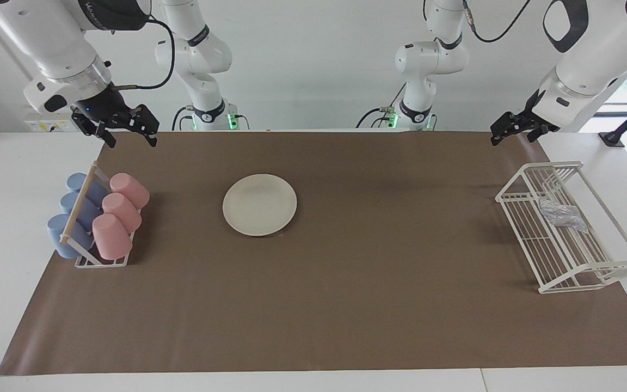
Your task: Wipe plate with sponge
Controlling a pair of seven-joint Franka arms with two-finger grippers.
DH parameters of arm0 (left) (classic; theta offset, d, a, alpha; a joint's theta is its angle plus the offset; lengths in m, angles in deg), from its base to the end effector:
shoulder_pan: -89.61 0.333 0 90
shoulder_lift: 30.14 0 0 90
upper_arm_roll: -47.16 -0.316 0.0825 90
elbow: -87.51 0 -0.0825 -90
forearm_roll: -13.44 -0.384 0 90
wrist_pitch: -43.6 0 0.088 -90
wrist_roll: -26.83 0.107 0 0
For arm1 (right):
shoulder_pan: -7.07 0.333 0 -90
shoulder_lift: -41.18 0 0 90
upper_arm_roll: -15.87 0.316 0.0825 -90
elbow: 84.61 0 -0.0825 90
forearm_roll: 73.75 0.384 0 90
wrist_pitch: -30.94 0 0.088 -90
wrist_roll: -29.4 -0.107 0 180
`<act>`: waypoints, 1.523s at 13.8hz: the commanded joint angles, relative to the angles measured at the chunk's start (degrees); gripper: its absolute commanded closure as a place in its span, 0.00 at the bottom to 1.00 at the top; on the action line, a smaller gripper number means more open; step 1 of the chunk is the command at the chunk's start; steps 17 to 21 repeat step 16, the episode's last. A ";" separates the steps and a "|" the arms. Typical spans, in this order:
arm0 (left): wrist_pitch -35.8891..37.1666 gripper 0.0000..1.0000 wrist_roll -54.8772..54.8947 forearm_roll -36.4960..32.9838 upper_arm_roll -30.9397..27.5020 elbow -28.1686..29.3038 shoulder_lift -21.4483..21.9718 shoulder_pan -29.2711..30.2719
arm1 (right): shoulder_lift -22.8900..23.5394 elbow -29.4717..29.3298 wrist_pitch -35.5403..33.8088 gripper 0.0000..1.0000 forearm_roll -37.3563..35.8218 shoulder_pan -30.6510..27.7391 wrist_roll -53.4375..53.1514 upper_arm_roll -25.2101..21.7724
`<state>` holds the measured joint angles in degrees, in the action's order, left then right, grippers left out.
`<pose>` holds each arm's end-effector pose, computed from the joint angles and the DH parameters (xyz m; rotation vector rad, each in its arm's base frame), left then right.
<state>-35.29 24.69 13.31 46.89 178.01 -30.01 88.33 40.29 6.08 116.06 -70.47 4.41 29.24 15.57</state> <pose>0.5312 -0.0091 0.6068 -3.1180 -0.0311 0.3132 0.5399 -0.0214 0.6204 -3.0788 0.0799 0.1237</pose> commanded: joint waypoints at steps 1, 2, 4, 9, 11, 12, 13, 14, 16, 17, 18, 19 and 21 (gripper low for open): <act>-4.33 0.00 -2.06 0.92 -0.26 3.37 2.24 -0.48 | -1.31 1.34 -0.48 0.00 -0.74 -0.33 0.95 0.39; -5.39 0.00 -1.99 0.92 -0.26 3.37 2.15 -0.48 | -1.31 1.34 -0.48 0.00 -0.74 -0.33 0.86 0.39; -10.56 0.00 -1.02 0.92 0.01 3.89 2.24 -0.22 | -1.31 1.34 -0.48 0.00 -0.74 -0.33 0.86 0.39; -11.20 0.00 -1.20 0.92 0.01 4.68 2.59 -0.40 | -1.31 1.34 -0.48 0.00 -0.74 -0.42 0.86 0.39; -10.50 0.00 -1.11 0.84 -0.08 4.16 2.42 -0.40 | -1.31 1.34 -0.48 0.00 -0.74 -0.33 0.86 0.39; -10.07 0.00 -1.11 0.66 -0.08 3.98 2.41 -0.40 | -1.31 1.34 -0.48 0.00 -0.74 -0.33 0.86 0.39; -10.06 0.00 -1.11 0.66 -0.08 3.89 2.33 -0.40 | -1.31 1.34 -0.48 0.00 -0.74 -0.42 0.86 0.39; -9.97 0.00 -1.02 0.66 -0.08 3.89 2.41 -0.22 | -1.31 1.34 -0.48 0.00 -0.74 -0.42 0.95 0.39; -10.06 0.00 -1.11 0.66 0.01 4.16 2.50 -0.04 | -1.31 1.34 -0.48 0.00 -0.74 -0.42 0.86 0.39; -10.06 0.00 -1.11 0.66 0.01 4.16 2.50 -0.04 | -1.31 1.34 -0.48 0.00 -0.74 -0.42 0.86 0.39; -10.06 0.00 -1.11 0.66 0.01 4.16 2.50 -0.04 | -1.31 1.34 -0.48 0.00 -0.74 -0.42 0.86 0.39; -10.06 0.00 -1.11 0.66 0.01 4.16 2.50 -0.04 | -1.31 1.34 -0.48 0.00 -0.74 -0.42 0.86 0.39; -10.06 0.00 -1.11 0.66 0.01 4.16 2.50 -0.04 | -1.31 1.34 -0.48 0.00 -0.74 -0.42 0.86 0.39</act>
